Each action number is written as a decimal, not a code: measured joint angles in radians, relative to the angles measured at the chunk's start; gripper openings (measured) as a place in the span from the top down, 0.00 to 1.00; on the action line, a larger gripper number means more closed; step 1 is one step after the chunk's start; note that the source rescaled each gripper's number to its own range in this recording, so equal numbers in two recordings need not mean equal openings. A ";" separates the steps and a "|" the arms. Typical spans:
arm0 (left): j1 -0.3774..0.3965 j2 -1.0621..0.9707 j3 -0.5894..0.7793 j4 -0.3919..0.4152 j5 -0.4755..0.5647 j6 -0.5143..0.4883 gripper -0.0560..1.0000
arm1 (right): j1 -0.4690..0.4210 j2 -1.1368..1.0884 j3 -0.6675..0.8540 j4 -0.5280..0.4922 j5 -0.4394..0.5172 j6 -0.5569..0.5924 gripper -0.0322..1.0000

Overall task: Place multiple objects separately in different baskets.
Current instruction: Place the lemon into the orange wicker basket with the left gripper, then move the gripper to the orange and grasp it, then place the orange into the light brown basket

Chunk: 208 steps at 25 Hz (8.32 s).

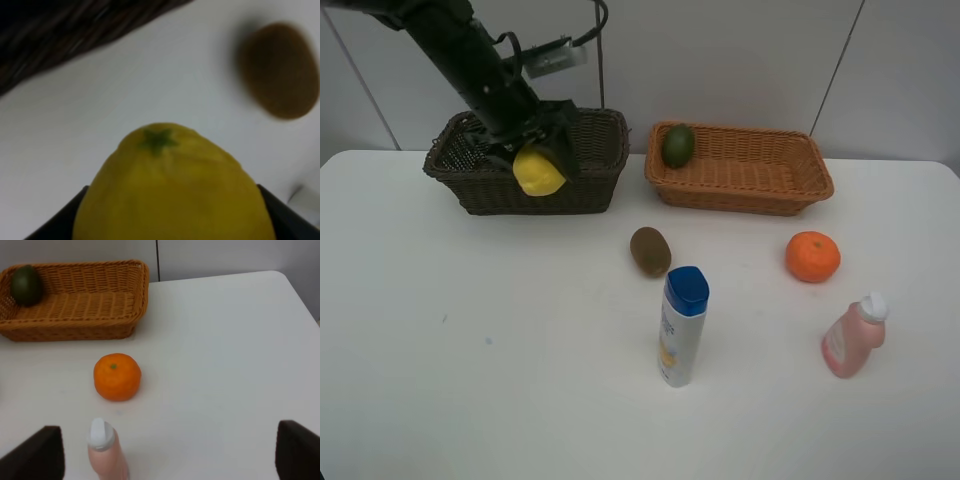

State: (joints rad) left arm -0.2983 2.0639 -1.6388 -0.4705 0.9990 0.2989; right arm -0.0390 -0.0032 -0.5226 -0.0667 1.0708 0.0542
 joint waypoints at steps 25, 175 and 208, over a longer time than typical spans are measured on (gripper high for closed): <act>-0.297 0.393 -0.376 -0.013 -0.901 0.060 0.02 | 0.000 0.000 0.000 0.000 0.000 0.000 0.00; 0.150 -2.071 1.132 0.400 0.065 -0.299 0.00 | 0.177 2.093 -0.729 0.026 -0.291 -0.066 0.05; 0.150 -2.071 1.132 0.399 0.065 -0.299 0.00 | 0.183 2.235 -1.367 0.048 -0.163 -0.060 0.03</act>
State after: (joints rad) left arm -0.1485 -0.0069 -0.5064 -0.0713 1.0636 0.0000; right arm 0.1438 2.2318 -1.8898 -0.0188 0.9081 -0.0060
